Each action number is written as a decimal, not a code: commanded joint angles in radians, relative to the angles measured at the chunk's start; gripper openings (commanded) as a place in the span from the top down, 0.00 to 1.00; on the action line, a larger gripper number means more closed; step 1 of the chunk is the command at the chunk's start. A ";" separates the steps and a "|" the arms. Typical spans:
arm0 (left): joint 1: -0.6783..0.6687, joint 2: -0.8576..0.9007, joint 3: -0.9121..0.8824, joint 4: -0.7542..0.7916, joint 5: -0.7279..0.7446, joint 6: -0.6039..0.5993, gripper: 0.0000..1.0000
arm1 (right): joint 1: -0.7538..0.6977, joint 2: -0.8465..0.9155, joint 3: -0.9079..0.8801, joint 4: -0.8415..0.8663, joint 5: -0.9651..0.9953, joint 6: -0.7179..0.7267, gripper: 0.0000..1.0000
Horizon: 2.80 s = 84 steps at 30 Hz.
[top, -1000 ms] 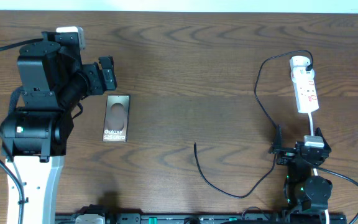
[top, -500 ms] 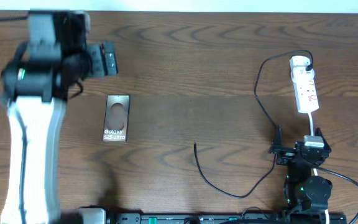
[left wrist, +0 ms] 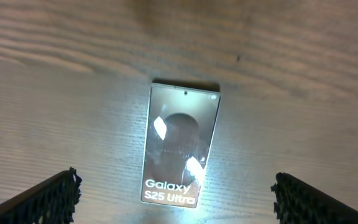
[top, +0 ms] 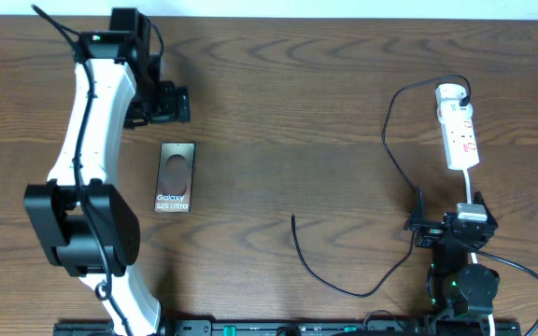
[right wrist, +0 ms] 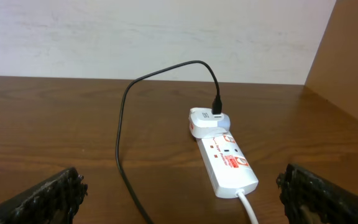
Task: Plug charger to phone and switch on socket
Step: 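Raise the left gripper and move it over the dark phone, then lower the left gripper down onto the phone, aligning fingers to its sides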
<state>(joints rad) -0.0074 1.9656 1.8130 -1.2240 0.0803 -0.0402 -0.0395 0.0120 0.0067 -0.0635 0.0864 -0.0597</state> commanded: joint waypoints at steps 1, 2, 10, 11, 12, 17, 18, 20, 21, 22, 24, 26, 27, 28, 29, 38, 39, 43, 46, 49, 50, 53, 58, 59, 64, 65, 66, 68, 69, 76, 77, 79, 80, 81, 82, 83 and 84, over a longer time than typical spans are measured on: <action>0.002 -0.002 -0.050 0.014 0.021 0.025 0.16 | 0.007 -0.006 -0.001 -0.004 0.006 -0.009 0.01; 0.002 -0.002 -0.065 0.021 0.038 0.025 0.25 | 0.007 -0.006 -0.001 -0.004 0.006 -0.009 0.01; 0.002 -0.002 -0.150 0.036 0.069 0.026 0.02 | 0.007 -0.006 -0.001 -0.004 0.006 -0.009 0.01; 0.002 -0.002 -0.160 0.037 0.069 0.026 0.02 | 0.007 -0.006 -0.001 -0.004 0.006 -0.009 0.01; 0.002 -0.002 -0.174 0.040 0.069 0.025 0.02 | 0.007 -0.006 -0.001 -0.004 0.006 -0.009 0.01; 0.002 -0.002 -0.272 0.110 0.069 0.026 0.02 | 0.007 -0.006 -0.001 -0.004 0.006 -0.009 0.01; -0.001 -0.002 -0.300 0.132 0.069 0.026 0.02 | 0.007 -0.006 -0.001 -0.004 0.006 -0.009 0.01; -0.010 -0.002 -0.357 0.185 0.069 0.026 0.02 | 0.007 -0.006 -0.001 -0.004 0.006 -0.009 0.01; -0.015 -0.002 -0.381 0.208 0.070 0.031 0.02 | 0.007 -0.006 -0.001 -0.004 0.006 -0.009 0.01; -0.024 -0.003 -0.404 0.232 0.070 0.037 0.02 | 0.007 -0.006 -0.001 -0.004 0.006 -0.009 0.01; -0.039 -0.003 -0.438 0.270 0.069 0.044 0.02 | 0.007 -0.006 -0.001 -0.004 0.006 -0.009 0.01; -0.051 -0.006 -0.462 0.310 0.068 0.042 0.02 | 0.007 -0.006 -0.001 -0.004 0.006 -0.009 0.01; -0.053 -0.006 -0.469 0.325 0.065 0.039 0.02 | 0.007 -0.006 -0.001 -0.004 0.006 -0.009 0.01; -0.056 -0.006 -0.473 0.338 0.064 0.039 0.02 | 0.007 -0.006 -0.001 -0.004 0.006 -0.009 0.01; -0.056 -0.006 -0.476 0.349 0.064 0.036 0.02 | 0.007 -0.006 -0.001 -0.004 0.006 -0.009 0.01; -0.055 -0.050 -0.479 0.358 -0.026 0.021 0.02 | 0.007 -0.006 -0.001 -0.004 0.006 -0.009 0.01; -0.055 -0.057 -0.479 0.354 -0.030 0.021 0.02 | 0.007 -0.006 -0.001 -0.004 0.006 -0.009 0.01; -0.055 -0.088 -0.484 0.336 -0.069 0.021 0.02 | 0.007 -0.006 -0.001 -0.004 0.006 -0.009 0.01; -0.055 -0.105 -0.496 0.335 -0.074 0.021 0.02 | 0.007 -0.006 -0.001 -0.004 0.006 -0.009 0.01; -0.055 -0.121 -0.536 0.368 -0.074 0.022 0.02 | 0.007 -0.006 -0.001 -0.004 0.006 -0.009 0.01; -0.054 -0.129 -0.555 0.385 -0.074 0.021 0.02 | 0.007 -0.006 -0.001 -0.004 0.006 -0.009 0.01; -0.054 -0.161 -0.621 0.435 -0.073 0.022 0.02 | 0.007 -0.006 -0.001 -0.004 0.006 -0.009 0.01; -0.054 -0.242 -0.689 0.484 -0.069 0.025 0.02 | 0.007 -0.006 -0.001 -0.004 0.006 -0.009 0.01; -0.054 -0.258 -0.697 0.492 -0.065 0.024 0.02 | 0.007 -0.006 -0.001 -0.004 0.006 -0.009 0.01; -0.054 -0.300 -0.738 0.534 -0.062 0.024 0.02 | 0.007 -0.006 -0.001 -0.004 0.006 -0.009 0.01; -0.054 -0.301 -0.747 0.546 -0.062 0.024 0.02 | 0.007 -0.006 -0.001 -0.004 0.006 -0.009 0.01; -0.054 -0.300 -0.759 0.559 -0.055 0.025 0.02 | 0.007 -0.006 -0.001 -0.004 0.006 -0.009 0.01; -0.054 -0.299 -0.783 0.582 -0.038 0.025 0.02 | 0.007 -0.006 -0.001 -0.004 0.006 -0.009 0.01; -0.054 -0.299 -0.793 0.591 -0.035 0.024 0.02 | 0.007 -0.006 -0.001 -0.004 0.006 -0.009 0.01; -0.054 -0.299 -0.815 0.603 -0.036 0.033 0.02 | 0.007 -0.006 -0.001 -0.004 0.006 -0.009 0.01; -0.054 -0.299 -0.829 0.620 -0.036 0.039 0.02 | 0.007 -0.006 -0.001 -0.004 0.006 -0.009 0.01; -0.054 -0.299 -0.847 0.640 -0.036 0.053 0.02 | 0.007 -0.006 -0.001 -0.004 0.006 -0.009 0.01; -0.054 -0.299 -0.855 0.650 -0.035 0.055 0.02 | 0.007 -0.006 -0.001 -0.004 0.006 -0.009 0.01; -0.054 -0.299 -0.861 0.658 -0.036 0.056 0.02 | 0.007 -0.006 -0.001 -0.004 0.006 -0.009 0.01; -0.054 -0.299 -0.862 0.661 -0.036 0.056 0.02 | 0.007 -0.006 -0.001 -0.004 0.006 -0.009 0.01; -0.054 -0.299 -0.862 0.663 -0.036 0.065 0.02 | 0.007 -0.006 -0.001 -0.004 0.006 -0.009 0.01; -0.054 -0.299 -0.862 0.665 -0.036 0.074 0.02 | 0.007 -0.006 -0.001 -0.004 0.006 -0.009 0.01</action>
<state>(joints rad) -0.0666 1.6646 0.9627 -0.5671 0.0463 0.0002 -0.0395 0.0120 0.0067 -0.0635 0.0864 -0.0597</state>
